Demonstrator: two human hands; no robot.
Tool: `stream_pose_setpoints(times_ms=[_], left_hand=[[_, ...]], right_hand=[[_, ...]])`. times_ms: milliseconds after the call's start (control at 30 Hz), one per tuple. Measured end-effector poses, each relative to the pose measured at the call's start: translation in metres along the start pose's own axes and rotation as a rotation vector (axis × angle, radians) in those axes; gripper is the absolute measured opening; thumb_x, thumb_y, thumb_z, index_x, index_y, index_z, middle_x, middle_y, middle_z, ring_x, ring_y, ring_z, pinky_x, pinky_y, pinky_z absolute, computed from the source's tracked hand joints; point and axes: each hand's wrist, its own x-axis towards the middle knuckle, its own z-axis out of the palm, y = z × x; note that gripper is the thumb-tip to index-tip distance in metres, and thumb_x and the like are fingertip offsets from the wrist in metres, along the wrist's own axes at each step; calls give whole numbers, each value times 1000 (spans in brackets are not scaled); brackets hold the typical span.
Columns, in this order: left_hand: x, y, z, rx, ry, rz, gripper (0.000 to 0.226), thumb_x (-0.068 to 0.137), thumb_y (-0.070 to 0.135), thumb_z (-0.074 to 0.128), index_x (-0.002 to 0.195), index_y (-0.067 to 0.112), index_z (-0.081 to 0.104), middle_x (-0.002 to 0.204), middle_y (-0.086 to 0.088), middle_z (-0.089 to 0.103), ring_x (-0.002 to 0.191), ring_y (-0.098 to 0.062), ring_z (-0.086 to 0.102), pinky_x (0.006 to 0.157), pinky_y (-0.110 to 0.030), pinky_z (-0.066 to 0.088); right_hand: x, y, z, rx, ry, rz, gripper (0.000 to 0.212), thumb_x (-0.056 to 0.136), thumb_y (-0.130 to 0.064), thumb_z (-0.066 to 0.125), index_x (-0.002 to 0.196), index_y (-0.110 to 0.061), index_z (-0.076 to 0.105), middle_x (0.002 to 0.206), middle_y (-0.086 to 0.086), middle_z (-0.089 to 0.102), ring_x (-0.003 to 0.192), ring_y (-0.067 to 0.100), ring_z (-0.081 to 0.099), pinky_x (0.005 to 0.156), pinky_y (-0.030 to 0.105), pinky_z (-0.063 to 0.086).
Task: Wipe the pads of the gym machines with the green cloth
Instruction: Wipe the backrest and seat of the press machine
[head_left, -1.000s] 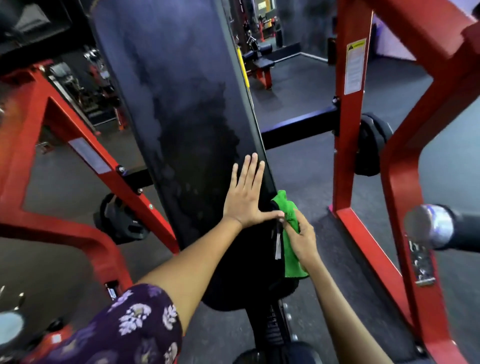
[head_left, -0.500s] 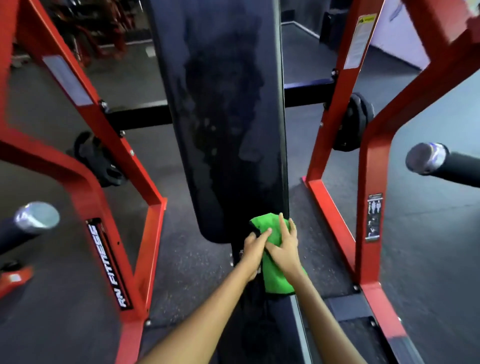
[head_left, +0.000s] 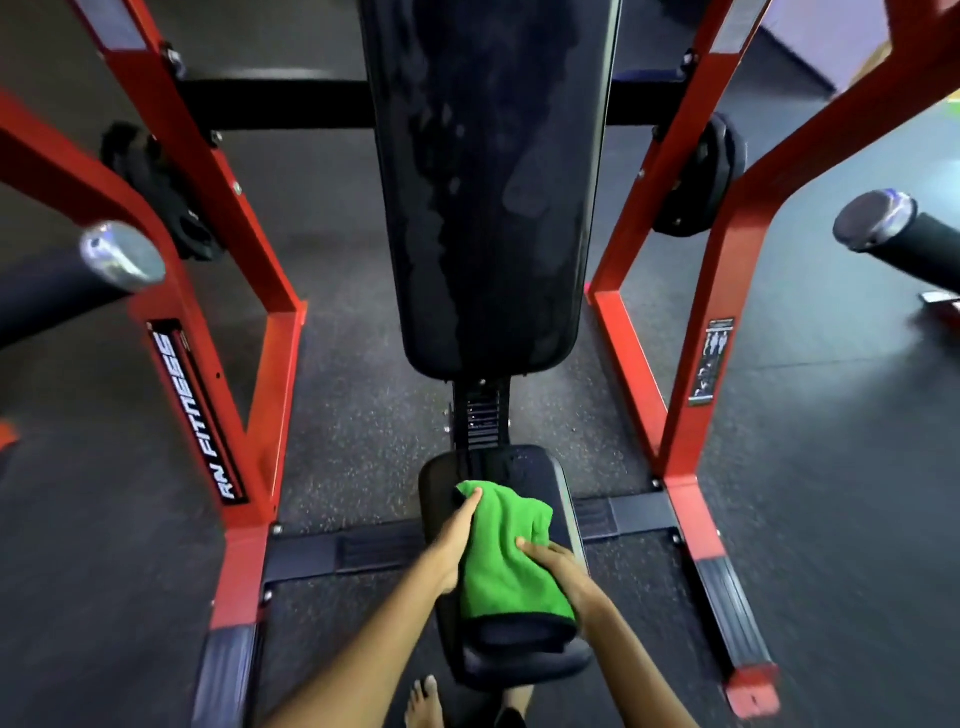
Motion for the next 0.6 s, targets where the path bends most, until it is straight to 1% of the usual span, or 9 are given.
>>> stream_pose_setpoints(times_ms=[67,133,200,233,300,367,433,500,600], left_hand=[[3,-31,-15,5,-12,-20,66,77,66,57,118,14,64,112,-11,69,102,-25,66,91,-37,51],[-8,-53,-23,56,0,32,66,76,63,61,124,18,59,117,-6,67,105,-21,64,96,-37,49],[-14,-72,-26,85,53,116,48,87,45,58,126,17,55,117,-4,65,101,-18,64,86,-29,51],[-16,-81,-27,79,66,139,45,86,40,60,124,16,56,112,-3,66,96,-15,65,78,-25,52],[-19,-94,-25,92,81,170,41,84,33,66,119,14,58,98,1,69,85,-12,65,65,-16,51],[-21,-106,-24,160,102,177,41,81,32,73,115,16,57,95,2,68,81,-9,64,60,-12,48],[-22,-117,-25,275,178,211,44,77,30,77,111,15,53,105,-2,65,85,-11,60,63,-11,45],[-25,-125,-22,357,227,274,48,75,21,79,111,16,49,110,0,57,97,-13,54,73,-15,42],[-25,-133,-17,488,184,410,50,69,37,70,113,20,53,109,8,58,105,-12,55,86,-14,41]], right_hand=[[-2,19,-1,-67,108,-19,28,82,-9,68,108,1,64,89,14,73,76,24,70,67,31,55],[-7,35,-2,-67,135,-40,21,84,-6,67,104,-4,63,91,13,73,80,26,70,71,36,56],[-11,47,-4,-108,181,-97,19,87,-8,65,106,-7,62,98,12,72,90,28,68,81,39,55],[-13,53,-4,-144,206,-139,18,89,-9,63,107,-8,61,100,10,71,93,26,67,82,36,55],[-17,63,-5,-221,242,-219,12,92,-9,58,104,-11,60,100,5,68,95,21,65,75,21,52],[-22,73,-7,-298,280,-277,8,93,-8,57,98,-14,59,98,4,66,95,20,63,72,15,48],[-27,85,-9,-364,380,-302,7,93,-12,57,100,-12,58,100,2,65,96,21,61,75,17,44],[-33,96,-10,-369,545,-304,22,93,-17,58,112,-7,57,105,2,66,102,25,59,80,26,40],[-43,107,-8,-309,717,-350,21,92,-18,59,108,-7,51,94,3,65,97,30,60,74,29,36]])
